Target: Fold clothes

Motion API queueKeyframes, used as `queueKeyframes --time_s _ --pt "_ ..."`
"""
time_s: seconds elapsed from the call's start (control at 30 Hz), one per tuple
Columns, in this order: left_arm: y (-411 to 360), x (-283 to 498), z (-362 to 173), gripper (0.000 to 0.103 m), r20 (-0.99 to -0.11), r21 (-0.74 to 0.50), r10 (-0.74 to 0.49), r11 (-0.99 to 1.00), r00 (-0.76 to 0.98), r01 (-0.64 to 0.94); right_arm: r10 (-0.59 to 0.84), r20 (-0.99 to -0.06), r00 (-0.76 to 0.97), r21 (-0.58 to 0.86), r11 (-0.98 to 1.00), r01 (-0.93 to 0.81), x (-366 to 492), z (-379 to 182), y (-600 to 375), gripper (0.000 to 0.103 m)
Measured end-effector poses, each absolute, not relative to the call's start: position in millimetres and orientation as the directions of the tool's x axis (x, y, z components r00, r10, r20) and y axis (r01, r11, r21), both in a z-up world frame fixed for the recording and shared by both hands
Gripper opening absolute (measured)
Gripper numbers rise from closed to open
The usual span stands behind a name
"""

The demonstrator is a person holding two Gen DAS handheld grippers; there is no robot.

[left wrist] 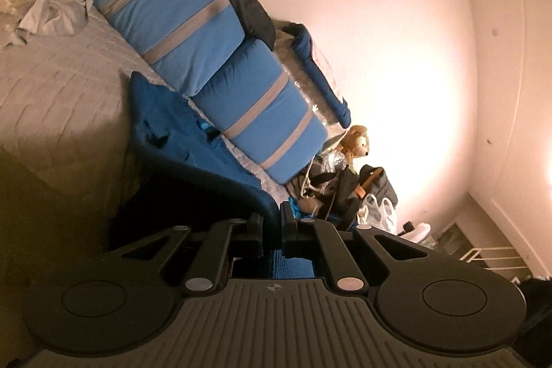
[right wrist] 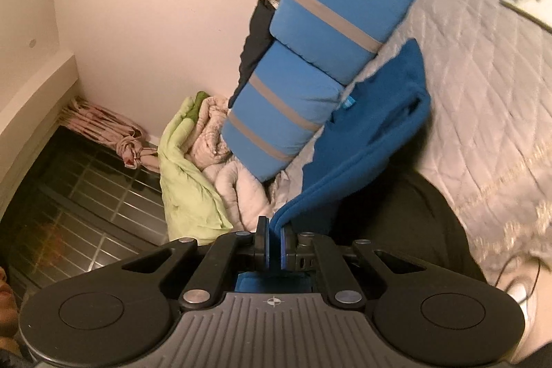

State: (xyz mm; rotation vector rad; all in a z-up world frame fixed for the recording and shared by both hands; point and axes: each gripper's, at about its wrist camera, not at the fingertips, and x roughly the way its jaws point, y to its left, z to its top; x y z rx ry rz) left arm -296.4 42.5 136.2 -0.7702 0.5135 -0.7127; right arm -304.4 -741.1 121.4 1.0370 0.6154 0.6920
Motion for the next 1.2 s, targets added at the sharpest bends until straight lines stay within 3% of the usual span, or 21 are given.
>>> queueKeyframes --time_s 0.13,0.4,0.87,1.2 --pt "36.9 -270.7 148.6 0.008 -0.167 -0.737 -0.716 0.547 0.677 0.397 0.753 -0.141 0.642 0.898 0.37 -0.236 -276.5 138.4 -736.9 0.008" --pt "23.3 -205.8 168.1 0.009 -0.265 -0.678 -0.654 0.649 0.708 0.345 0.738 -0.204 0.643 0.835 0.473 -0.279 -225.9 163.4 -724.6 0.008" --pt "2.4 -126.8 208.6 0.009 -0.256 -0.61 -0.627 0.695 0.735 0.38 0.67 -0.25 0.699 0.801 0.549 -0.239 -134.9 171.8 -727.7 0.008" --pt "-8.9 -66.5 207.1 0.009 -0.323 -0.586 -0.586 0.74 0.743 0.329 0.631 -0.28 0.723 0.785 0.584 -0.206 -84.8 164.1 -724.9 0.008"
